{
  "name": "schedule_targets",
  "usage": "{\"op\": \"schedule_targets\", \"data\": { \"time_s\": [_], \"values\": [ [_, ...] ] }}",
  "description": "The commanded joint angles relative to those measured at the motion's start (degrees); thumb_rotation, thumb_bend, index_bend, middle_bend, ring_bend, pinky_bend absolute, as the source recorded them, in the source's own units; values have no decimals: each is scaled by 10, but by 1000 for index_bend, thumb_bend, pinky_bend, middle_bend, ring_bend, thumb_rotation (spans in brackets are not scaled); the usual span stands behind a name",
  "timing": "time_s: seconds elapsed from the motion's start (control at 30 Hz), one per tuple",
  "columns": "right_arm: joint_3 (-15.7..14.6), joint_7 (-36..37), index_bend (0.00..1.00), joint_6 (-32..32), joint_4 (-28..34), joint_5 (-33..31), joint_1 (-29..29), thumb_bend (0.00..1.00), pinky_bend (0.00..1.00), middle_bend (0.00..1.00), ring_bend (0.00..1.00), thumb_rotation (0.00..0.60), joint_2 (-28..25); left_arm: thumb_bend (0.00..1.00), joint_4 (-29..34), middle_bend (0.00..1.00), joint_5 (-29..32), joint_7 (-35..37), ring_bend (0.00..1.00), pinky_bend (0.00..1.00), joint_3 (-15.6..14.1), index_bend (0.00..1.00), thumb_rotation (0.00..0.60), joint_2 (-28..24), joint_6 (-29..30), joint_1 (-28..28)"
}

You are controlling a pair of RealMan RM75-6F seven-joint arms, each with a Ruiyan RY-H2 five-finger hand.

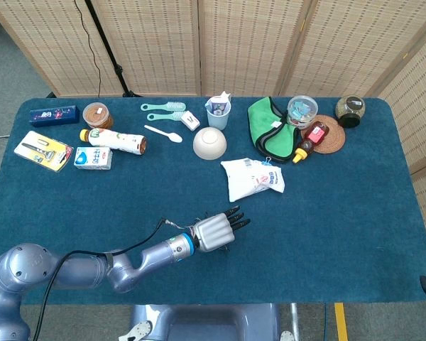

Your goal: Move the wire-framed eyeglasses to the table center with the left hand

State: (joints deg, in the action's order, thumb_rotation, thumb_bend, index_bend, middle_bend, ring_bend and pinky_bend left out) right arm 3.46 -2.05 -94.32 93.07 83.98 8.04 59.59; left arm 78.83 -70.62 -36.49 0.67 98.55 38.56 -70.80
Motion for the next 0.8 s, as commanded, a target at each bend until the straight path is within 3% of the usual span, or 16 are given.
{"op": "schedule_targets", "data": {
  "time_s": [0.03,0.17,0.27,0.37,0.57,0.8],
  "values": [
    [0,-1,354,0,1,0,0,305,300,147,191,600,0,290,2,0,-3,7,0,0,1,615,600,-3,-1,3],
    [0,-1,354,1,1,0,0,305,301,147,191,600,0,289,7,0,-6,12,0,0,0,574,600,-11,-4,4],
    [0,-1,354,2,1,1,-2,305,301,147,191,600,1,290,14,0,-7,12,0,0,-2,358,600,-19,-3,7],
    [0,0,354,4,1,2,-3,305,303,147,191,600,1,290,20,0,-3,12,0,0,-3,236,600,-25,-4,11],
    [0,-1,354,3,2,2,-3,304,304,147,191,600,2,290,18,0,13,13,0,0,3,122,600,-27,-8,13],
    [-1,0,356,2,1,1,-1,305,305,147,191,600,1,289,7,0,23,11,0,0,14,112,600,-13,-2,13]
  ]
}}
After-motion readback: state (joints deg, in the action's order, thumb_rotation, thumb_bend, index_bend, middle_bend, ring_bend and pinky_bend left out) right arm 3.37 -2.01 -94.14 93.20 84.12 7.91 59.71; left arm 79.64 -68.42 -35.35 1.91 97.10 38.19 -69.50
